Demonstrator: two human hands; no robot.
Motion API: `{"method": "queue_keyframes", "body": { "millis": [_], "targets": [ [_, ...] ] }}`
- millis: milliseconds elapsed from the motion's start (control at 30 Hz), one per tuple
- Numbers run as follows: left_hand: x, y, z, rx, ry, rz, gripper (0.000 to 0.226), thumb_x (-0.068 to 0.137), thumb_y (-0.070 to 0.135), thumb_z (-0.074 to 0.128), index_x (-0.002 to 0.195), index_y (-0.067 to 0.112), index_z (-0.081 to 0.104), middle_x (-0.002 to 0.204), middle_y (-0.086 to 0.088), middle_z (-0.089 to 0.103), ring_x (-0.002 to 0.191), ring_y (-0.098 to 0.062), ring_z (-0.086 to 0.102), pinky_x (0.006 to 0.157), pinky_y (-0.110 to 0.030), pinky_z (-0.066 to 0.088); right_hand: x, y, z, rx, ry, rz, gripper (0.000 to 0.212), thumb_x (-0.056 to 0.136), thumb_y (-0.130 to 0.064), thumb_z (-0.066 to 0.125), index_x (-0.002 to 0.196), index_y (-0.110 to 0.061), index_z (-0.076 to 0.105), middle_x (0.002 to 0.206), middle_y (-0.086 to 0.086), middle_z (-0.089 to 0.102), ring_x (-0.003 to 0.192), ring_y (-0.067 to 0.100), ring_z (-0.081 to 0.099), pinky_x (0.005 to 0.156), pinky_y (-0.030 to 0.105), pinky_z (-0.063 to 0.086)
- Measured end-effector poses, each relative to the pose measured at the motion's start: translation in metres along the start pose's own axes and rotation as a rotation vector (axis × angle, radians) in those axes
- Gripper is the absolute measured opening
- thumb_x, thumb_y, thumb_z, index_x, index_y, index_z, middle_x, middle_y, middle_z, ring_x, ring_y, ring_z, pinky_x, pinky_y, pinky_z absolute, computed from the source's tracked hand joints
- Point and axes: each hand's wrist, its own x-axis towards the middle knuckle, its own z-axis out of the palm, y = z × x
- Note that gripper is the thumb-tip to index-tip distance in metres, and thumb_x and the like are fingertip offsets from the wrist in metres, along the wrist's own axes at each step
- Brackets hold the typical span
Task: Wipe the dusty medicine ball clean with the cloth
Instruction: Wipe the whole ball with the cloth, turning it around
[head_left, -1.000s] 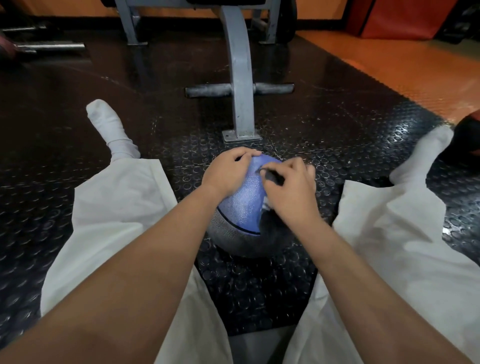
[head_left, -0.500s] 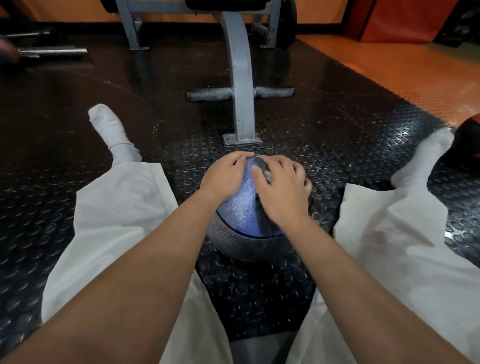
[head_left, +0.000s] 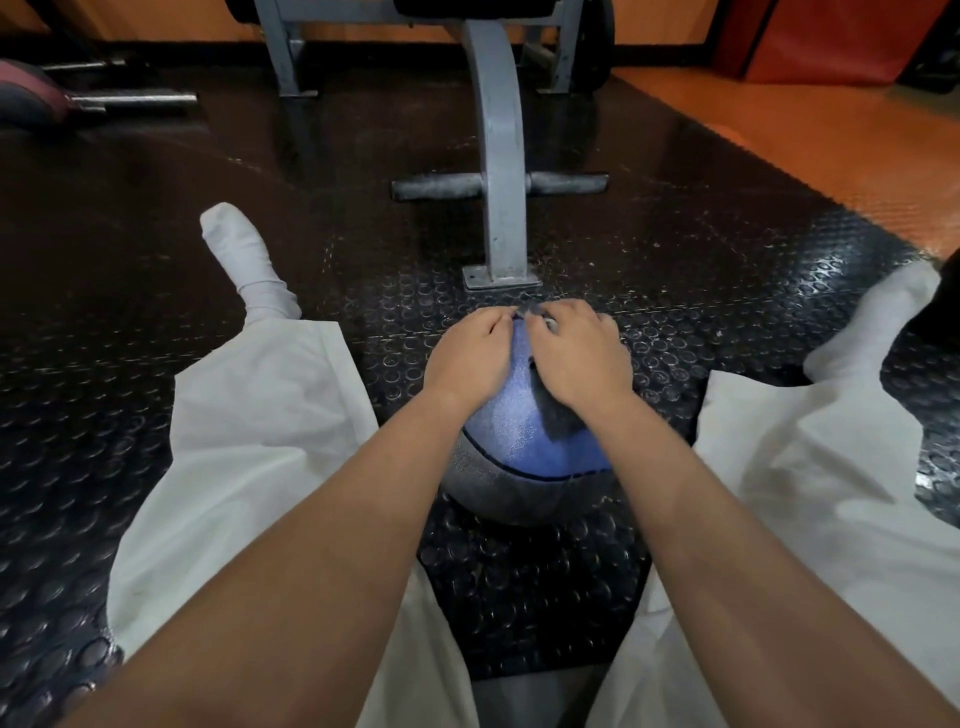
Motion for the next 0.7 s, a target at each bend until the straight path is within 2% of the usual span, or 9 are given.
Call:
{"method": "queue_keyframes", "body": {
  "millis": [100, 233, 367, 467, 567, 633, 700],
  "targets": [
    [0.005, 0.002, 0.000, 0.025, -0.031, -0.022, 0.039, 0.105, 0.025, 0.033, 0.137, 0.020, 0.055, 0.143, 0.003, 0.052, 0.130, -0.016, 0.047, 0.109, -0.031, 0.035, -0.028, 0.012, 0.008, 0.013, 0.153, -0.117, 0.040, 0.097, -0.040, 0.036, 0.127, -0.024, 0.058, 0.139, -0.004, 0.049, 0.129, 0.025, 0.037, 0.104, 0.047, 0.034],
    [0.005, 0.000, -0.001, 0.001, -0.054, -0.029, 0.038, 0.105, 0.027, 0.034, 0.134, 0.021, 0.058, 0.141, 0.003, 0.054, 0.129, -0.016, 0.048, 0.109, -0.034, 0.036, -0.081, 0.031, 0.024, -0.020, 0.290, -0.251, 0.049, 0.088, -0.036, 0.037, 0.129, -0.017, 0.057, 0.141, 0.004, 0.049, 0.132, 0.037, 0.036, 0.106, 0.054, 0.032],
    [-0.003, 0.002, 0.004, 0.038, -0.045, 0.026, 0.037, 0.105, 0.025, 0.034, 0.133, 0.020, 0.058, 0.141, 0.004, 0.053, 0.129, -0.014, 0.047, 0.107, -0.029, 0.034, -0.076, 0.029, 0.015, -0.031, 0.260, -0.214, 0.049, 0.087, -0.033, 0.039, 0.131, -0.022, 0.056, 0.145, -0.001, 0.045, 0.133, 0.034, 0.035, 0.102, 0.054, 0.036],
    [-0.005, 0.001, 0.004, 0.061, -0.008, 0.036, 0.038, 0.105, 0.023, 0.033, 0.134, 0.019, 0.057, 0.140, 0.003, 0.053, 0.128, -0.014, 0.047, 0.105, -0.026, 0.033, -0.036, 0.017, 0.000, -0.003, 0.109, -0.077, 0.040, 0.095, -0.033, 0.039, 0.132, -0.027, 0.053, 0.146, -0.007, 0.042, 0.131, 0.027, 0.034, 0.104, 0.048, 0.034],
    [-0.008, 0.001, 0.005, 0.058, 0.011, 0.019, 0.038, 0.105, 0.022, 0.032, 0.133, 0.017, 0.057, 0.140, 0.002, 0.053, 0.127, -0.014, 0.048, 0.103, -0.024, 0.032, -0.004, 0.008, -0.009, 0.059, -0.040, 0.008, 0.035, 0.095, -0.033, 0.035, 0.122, -0.027, 0.058, 0.136, 0.000, 0.050, 0.120, 0.031, 0.042, 0.096, 0.044, 0.035],
    [-0.007, 0.002, 0.002, 0.037, 0.017, -0.003, 0.038, 0.105, 0.021, 0.032, 0.133, 0.017, 0.057, 0.140, 0.002, 0.054, 0.127, -0.015, 0.048, 0.106, -0.026, 0.033, -0.001, 0.007, -0.005, 0.061, -0.038, 0.002, 0.037, 0.096, -0.034, 0.035, 0.125, -0.027, 0.056, 0.137, -0.002, 0.050, 0.122, 0.029, 0.041, 0.098, 0.044, 0.034],
    [-0.002, 0.001, -0.001, 0.008, -0.005, -0.033, 0.039, 0.105, 0.022, 0.032, 0.133, 0.017, 0.057, 0.140, 0.001, 0.054, 0.128, -0.016, 0.048, 0.109, -0.030, 0.034, -0.016, 0.008, 0.002, 0.029, 0.045, -0.074, 0.037, 0.097, -0.035, 0.036, 0.129, -0.028, 0.055, 0.140, -0.006, 0.049, 0.126, 0.025, 0.037, 0.101, 0.045, 0.033]
  ]
}}
